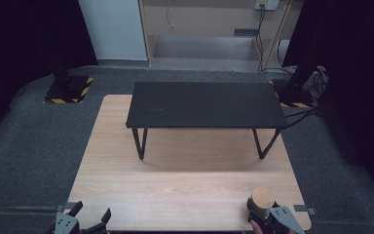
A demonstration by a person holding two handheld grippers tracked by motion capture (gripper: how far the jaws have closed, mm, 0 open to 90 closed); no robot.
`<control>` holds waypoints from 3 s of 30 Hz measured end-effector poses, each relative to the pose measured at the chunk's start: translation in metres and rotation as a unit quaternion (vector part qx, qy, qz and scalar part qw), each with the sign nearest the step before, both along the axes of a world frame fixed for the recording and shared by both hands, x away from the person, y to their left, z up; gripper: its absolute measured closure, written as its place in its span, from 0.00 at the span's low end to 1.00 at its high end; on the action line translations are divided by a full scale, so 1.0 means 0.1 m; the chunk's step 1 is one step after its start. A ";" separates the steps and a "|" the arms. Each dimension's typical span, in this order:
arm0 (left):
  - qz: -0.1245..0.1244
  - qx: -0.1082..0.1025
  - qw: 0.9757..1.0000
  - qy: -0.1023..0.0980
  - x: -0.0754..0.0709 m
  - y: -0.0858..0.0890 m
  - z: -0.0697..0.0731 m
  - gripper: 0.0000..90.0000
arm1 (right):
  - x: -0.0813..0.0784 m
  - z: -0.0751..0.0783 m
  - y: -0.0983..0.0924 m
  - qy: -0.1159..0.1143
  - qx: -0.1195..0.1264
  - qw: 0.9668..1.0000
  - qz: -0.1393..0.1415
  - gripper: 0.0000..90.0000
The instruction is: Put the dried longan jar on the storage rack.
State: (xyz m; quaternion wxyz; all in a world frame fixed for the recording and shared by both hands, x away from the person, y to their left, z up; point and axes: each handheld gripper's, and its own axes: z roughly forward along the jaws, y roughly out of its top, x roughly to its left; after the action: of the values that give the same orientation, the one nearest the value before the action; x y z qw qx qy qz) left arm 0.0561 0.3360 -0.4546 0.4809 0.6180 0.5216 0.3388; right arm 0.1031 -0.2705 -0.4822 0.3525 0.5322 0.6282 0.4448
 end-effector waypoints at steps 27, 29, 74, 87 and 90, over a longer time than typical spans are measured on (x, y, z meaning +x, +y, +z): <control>-0.003 -0.006 1.000 -0.009 -0.08 0.02 0.02 0.01 | 0.16 0.95 -0.09 -0.019 0.018 0.999 0.037 0.29; -0.004 -0.007 1.000 -0.010 -0.08 0.02 0.02 0.01 | 0.19 1.02 -0.10 -0.019 0.019 0.999 0.040 0.29; -0.014 -0.010 1.000 -0.011 -0.15 0.04 0.07 0.01 | 0.97 2.12 -0.10 -0.037 0.007 0.997 0.071 0.29; -0.009 -0.010 1.000 -0.010 -0.14 0.06 0.07 0.01 | 1.46 2.26 -0.03 -0.039 -0.015 0.998 0.057 0.29; -0.009 -0.010 1.000 -0.010 -0.14 0.07 0.07 0.01 | 1.55 2.26 -0.02 -0.039 -0.013 0.998 0.053 0.29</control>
State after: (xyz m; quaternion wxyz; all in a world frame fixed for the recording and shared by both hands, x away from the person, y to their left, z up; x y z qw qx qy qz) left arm 0.0421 0.3427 -0.4479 0.4953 0.6142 0.5150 0.3351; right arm 0.2580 -0.2730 -0.2561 0.3597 0.4753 0.6472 0.4752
